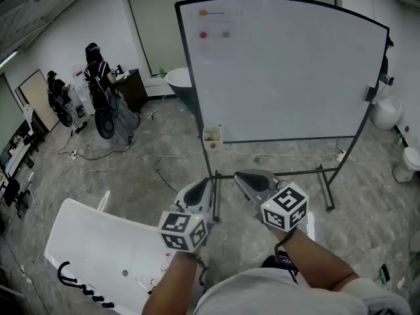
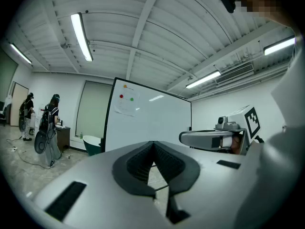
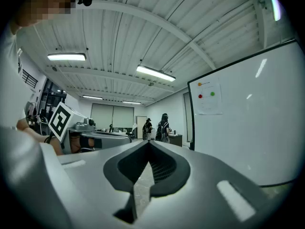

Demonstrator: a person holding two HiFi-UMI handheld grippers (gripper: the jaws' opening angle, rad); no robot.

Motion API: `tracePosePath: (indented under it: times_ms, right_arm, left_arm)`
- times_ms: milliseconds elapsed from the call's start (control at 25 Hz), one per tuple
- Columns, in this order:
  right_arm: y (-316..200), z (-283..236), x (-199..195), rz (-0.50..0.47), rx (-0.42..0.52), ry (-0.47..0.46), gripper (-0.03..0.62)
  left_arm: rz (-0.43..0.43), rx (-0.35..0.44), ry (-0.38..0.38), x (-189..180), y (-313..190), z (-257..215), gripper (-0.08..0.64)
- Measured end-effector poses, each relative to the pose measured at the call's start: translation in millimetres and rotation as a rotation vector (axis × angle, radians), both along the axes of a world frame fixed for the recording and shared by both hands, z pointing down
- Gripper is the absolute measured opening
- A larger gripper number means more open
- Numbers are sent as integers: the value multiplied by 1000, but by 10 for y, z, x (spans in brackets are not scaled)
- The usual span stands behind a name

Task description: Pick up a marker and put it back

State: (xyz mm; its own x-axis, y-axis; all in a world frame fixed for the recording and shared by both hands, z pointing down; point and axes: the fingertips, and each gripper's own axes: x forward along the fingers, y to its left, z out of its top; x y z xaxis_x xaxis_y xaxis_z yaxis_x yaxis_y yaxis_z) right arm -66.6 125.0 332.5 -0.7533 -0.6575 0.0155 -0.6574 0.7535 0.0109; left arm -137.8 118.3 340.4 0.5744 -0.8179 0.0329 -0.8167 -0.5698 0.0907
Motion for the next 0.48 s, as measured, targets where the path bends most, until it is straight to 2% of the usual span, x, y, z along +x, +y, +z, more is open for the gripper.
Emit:
tracePosePath:
  times_ms: [480]
  right_arm:
    - [-74, 60, 76, 33, -10, -6, 0]
  left_arm:
    - [14, -13, 1, 28, -76, 82, 5]
